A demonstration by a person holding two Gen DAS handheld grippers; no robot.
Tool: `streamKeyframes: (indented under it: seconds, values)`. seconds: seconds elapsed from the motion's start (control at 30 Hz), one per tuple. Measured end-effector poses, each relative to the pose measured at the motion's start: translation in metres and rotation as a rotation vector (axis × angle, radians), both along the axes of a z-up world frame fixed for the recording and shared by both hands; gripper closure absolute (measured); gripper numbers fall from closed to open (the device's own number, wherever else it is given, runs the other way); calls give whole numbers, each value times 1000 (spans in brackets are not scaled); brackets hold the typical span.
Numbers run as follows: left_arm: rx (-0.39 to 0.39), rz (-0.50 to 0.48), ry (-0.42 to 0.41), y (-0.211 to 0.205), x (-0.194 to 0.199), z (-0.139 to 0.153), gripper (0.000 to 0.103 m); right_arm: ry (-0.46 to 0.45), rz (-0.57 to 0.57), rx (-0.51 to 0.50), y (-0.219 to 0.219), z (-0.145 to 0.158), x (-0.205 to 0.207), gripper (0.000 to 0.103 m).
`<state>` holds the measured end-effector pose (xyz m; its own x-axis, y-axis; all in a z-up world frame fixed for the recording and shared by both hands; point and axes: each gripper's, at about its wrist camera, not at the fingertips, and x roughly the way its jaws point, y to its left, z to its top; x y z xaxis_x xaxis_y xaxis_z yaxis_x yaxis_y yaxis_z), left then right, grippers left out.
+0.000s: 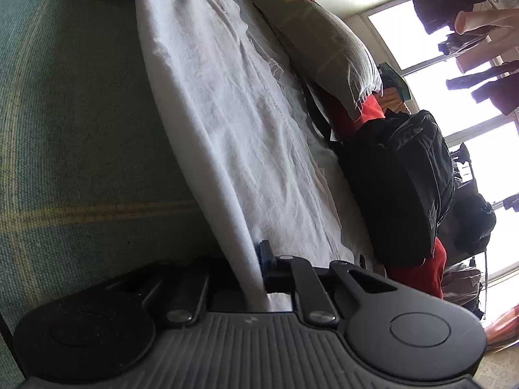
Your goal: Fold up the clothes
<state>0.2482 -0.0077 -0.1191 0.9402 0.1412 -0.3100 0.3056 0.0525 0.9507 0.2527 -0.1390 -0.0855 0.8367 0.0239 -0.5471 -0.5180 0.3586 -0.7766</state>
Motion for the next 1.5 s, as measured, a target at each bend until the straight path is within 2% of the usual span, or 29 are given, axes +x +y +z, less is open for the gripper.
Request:
streamKeyframes:
  seconds: [0.1,0.2,0.37,0.57,0.9,1.1,1.27,1.4,1.5]
  values:
    - [-13,-4,-13,1,0,8,93,-32,-7,21,-1,12,-4,97]
    - [-18,-13,-18,3,-5,15,93,-28,-2,28,-1,21,-14,97]
    - [16,-48,5,11,-26,17,93,-12,10,34,-1,35,-34,97]
    - [41,-84,37,18,-66,19,93,48,18,66,-3,48,-72,97]
    - [64,-103,37,23,-142,24,93,68,35,76,-1,54,-152,97]
    - [117,-127,43,24,-188,10,93,83,46,85,-1,51,-194,97]
    - [110,-117,66,21,-203,2,98,102,51,75,2,41,-213,97]
    - [86,-102,81,23,-213,2,98,121,50,81,2,33,-219,97]
    - [14,-82,130,24,-220,13,97,165,38,116,-1,30,-216,93]
